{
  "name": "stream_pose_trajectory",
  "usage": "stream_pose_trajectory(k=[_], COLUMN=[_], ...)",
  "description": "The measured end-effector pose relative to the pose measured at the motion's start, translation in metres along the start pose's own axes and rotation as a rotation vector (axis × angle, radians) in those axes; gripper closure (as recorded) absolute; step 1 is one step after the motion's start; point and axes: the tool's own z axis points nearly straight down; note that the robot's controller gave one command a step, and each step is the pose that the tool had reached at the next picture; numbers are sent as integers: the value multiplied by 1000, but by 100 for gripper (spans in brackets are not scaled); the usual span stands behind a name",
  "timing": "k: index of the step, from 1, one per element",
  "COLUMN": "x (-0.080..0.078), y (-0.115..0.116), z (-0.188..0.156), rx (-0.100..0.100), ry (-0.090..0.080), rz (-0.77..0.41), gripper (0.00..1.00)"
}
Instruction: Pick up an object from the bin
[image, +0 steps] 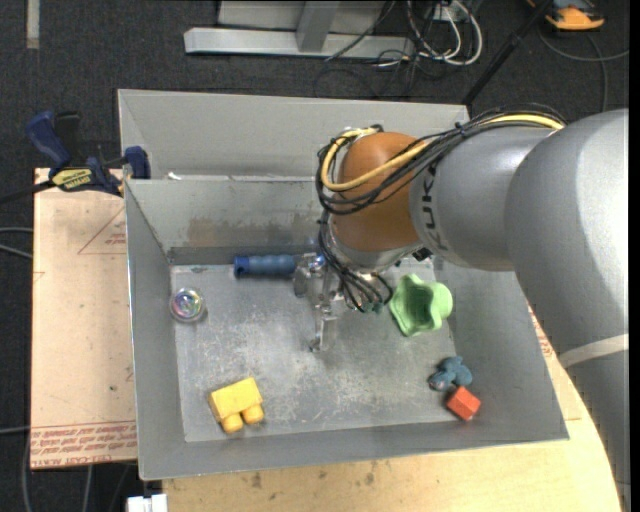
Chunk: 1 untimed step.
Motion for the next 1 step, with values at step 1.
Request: stream_pose_trajectory(k=[1], x=[53], y=[82], z=[-43], rx=[-4], ry=[0], rz=[119], gripper=[0])
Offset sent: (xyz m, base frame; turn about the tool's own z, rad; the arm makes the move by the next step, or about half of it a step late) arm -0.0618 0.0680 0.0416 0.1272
